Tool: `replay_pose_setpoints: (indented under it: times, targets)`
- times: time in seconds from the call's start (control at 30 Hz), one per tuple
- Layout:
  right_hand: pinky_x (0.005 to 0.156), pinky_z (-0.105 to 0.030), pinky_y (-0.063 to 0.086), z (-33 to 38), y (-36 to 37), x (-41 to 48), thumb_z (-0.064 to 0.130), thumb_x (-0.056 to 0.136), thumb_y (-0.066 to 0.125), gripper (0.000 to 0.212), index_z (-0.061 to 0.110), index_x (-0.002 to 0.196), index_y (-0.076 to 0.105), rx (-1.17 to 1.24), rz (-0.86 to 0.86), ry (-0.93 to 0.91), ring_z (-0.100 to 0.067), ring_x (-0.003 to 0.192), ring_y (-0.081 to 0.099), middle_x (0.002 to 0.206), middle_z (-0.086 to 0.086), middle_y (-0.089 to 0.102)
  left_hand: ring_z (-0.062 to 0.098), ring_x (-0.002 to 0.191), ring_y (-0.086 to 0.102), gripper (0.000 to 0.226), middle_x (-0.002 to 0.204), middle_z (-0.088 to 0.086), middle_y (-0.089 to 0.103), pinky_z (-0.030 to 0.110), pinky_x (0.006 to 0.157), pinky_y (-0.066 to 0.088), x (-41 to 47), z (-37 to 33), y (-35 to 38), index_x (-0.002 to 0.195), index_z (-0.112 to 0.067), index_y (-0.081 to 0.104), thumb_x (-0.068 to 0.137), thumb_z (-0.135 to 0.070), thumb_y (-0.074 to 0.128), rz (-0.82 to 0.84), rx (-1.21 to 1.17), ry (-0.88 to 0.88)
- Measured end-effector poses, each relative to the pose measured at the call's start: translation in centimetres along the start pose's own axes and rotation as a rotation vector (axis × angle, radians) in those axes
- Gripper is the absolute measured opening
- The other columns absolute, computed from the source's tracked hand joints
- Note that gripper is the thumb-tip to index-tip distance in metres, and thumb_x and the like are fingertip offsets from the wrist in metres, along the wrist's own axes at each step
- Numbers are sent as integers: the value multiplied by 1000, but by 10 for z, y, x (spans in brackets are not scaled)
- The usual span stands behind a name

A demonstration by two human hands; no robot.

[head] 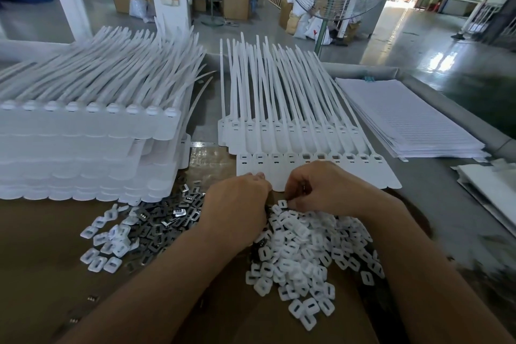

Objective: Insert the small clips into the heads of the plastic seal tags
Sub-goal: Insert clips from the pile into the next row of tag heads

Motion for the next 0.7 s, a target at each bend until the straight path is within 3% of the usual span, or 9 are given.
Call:
replay_pose_setpoints:
  times: [0.1, 0.2, 0.27, 0.37, 0.53, 0.7]
  targets:
    - [54, -6, 39, -1, -2, -1, 18, 76, 73, 20, 30, 69, 58, 26, -17, -6, 13, 58, 51, 66, 16, 57, 10, 105, 56, 37, 124, -10, 55, 24, 78, 46, 0, 0, -1, 115, -26, 55, 86, -11, 39, 0, 0, 1]
    - [56, -8, 43, -4, -11, -4, 13, 78, 71, 19, 30, 74, 63, 195, -61, -11, 7, 58, 57, 65, 12, 64, 10, 102, 57, 36, 122, -10, 56, 23, 73, 44, 0, -1, -1, 114, -26, 56, 85, -11, 39, 1, -8, 2]
    - [60, -7, 45, -9, -25, -5, 11, 79, 70, 20, 30, 74, 65, 278, -180, -11, 4, 64, 61, 68, 11, 67, 10, 104, 57, 38, 124, -11, 55, 22, 75, 44, 0, -1, -3, 117, -27, 55, 86, -11, 39, -4, -10, 2]
    - [54, -5, 42, -27, -45, -5, 5, 81, 66, 22, 26, 73, 64, 385, -394, 37, 3, 60, 61, 68, 9, 67, 9, 107, 56, 40, 125, -11, 54, 23, 78, 45, -1, 0, -2, 119, -26, 54, 86, -10, 39, -3, -8, -1]
    - [58, -3, 35, -57, -64, 1, 9, 87, 59, 15, 22, 80, 62, 297, -619, 164, 6, 68, 53, 74, 17, 58, 10, 105, 56, 38, 124, -10, 55, 24, 77, 46, 1, 1, -1, 119, -25, 53, 87, -10, 39, 13, -6, -11]
    - [53, -6, 29, -67, -58, 15, 16, 89, 58, 11, 23, 81, 61, 202, -584, 223, 6, 66, 47, 73, 21, 52, 12, 107, 55, 38, 126, -9, 53, 25, 80, 45, 1, 1, 1, 118, -23, 52, 86, -9, 38, 29, -1, -10]
Point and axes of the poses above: each hand's wrist, its own x-axis towards the middle knuckle, its own y-axis out of the palm, z = x × y, the point moved 10 cm from there along x, towards the middle knuckle
